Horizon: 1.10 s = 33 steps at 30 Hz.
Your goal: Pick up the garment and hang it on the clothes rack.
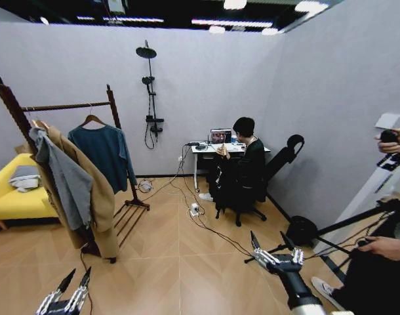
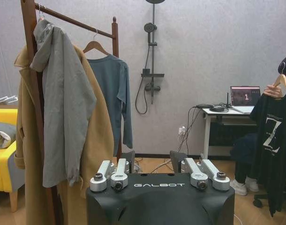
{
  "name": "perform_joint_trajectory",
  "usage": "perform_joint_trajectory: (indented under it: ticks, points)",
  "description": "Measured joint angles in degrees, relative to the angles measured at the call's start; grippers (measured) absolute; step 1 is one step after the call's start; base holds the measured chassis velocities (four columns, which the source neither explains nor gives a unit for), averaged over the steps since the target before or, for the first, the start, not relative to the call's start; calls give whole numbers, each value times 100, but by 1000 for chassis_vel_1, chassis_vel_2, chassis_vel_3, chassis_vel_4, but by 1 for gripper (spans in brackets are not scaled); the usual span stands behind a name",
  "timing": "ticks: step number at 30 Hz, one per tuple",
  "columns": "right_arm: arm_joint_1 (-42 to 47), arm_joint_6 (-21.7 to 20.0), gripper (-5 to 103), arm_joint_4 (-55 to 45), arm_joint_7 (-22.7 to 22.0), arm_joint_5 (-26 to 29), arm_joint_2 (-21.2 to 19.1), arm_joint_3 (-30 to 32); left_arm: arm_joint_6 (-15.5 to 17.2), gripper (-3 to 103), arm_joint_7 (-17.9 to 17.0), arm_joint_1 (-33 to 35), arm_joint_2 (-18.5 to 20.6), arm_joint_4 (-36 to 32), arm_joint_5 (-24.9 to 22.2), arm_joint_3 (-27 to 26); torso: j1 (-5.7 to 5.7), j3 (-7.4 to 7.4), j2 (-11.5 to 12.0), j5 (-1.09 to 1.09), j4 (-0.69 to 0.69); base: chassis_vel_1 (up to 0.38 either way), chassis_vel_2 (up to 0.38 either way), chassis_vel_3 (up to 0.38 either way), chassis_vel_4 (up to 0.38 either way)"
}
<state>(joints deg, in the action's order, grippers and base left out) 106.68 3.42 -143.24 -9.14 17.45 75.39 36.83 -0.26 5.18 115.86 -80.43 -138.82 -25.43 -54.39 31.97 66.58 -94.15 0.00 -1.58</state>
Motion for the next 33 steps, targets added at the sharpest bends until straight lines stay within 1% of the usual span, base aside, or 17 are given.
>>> perform_joint_trajectory:
  ticks: [11, 13, 14, 15, 17, 19, 21, 22, 24, 27, 33]
  points:
    - [33, 84, 100, 0, 17, -22, 29, -3, 0, 46, 0, 0, 0, 0, 0, 0, 0, 0, 0, 0, 0, 0, 0, 0, 0]
    - [41, 35, 100, 0, -64, 190, 24, 16, 0, 46, 0, 0, 0, 0, 0, 0, 0, 0, 0, 0, 0, 0, 0, 0, 0]
    - [41, 35, 100, 0, -64, 190, 24, 16, 0, 46, 0, 0, 0, 0, 0, 0, 0, 0, 0, 0, 0, 0, 0, 0, 0]
    - [44, -41, 100, 0, -140, 362, 17, 24, 0, 46, 0, 0, 0, 0, 0, 0, 0, 0, 0, 0, 0, 0, 0, 0, 0]
    - [40, -53, 100, 0, -161, 342, 17, 46, 0, 46, 0, 0, 0, 0, 0, 0, 0, 0, 0, 0, 0, 0, 0, 0, 0]
    - [43, -75, 100, 0, -190, 156, 16, 93, 0, 46, 0, 0, 0, 0, 0, 0, 0, 0, 0, 0, 0, 0, 0, 0, 0]
    - [46, -81, 100, 0, -198, 129, 10, 100, 0, 46, 0, 0, 0, 0, 0, 0, 0, 0, 0, 0, 0, 0, 0, 0, 0]
    - [51, -127, 100, -1, -219, 106, 1, 102, 0, 46, 0, 0, 0, 0, 0, 0, 0, 0, 0, 0, 0, 0, 0, 0, 0]
    - [65, -393, 100, 0, -228, 100, -16, 100, 0, 46, 0, 0, 0, 0, 0, 0, 0, 0, 0, 0, 0, 0, 0, 0, 0]
    - [38, -462, 100, 0, -212, 101, -20, 85, 0, 46, 0, 0, 0, 0, 0, 0, 0, 0, 0, 0, 0, 0, 0, 0, 0]
    - [6, -363, 100, 0, -186, 66, -15, 59, 0, 46, 0, 0, 0, 0, 0, 0, 0, 0, -1, 0, 0, 0, 0, 0, 0]
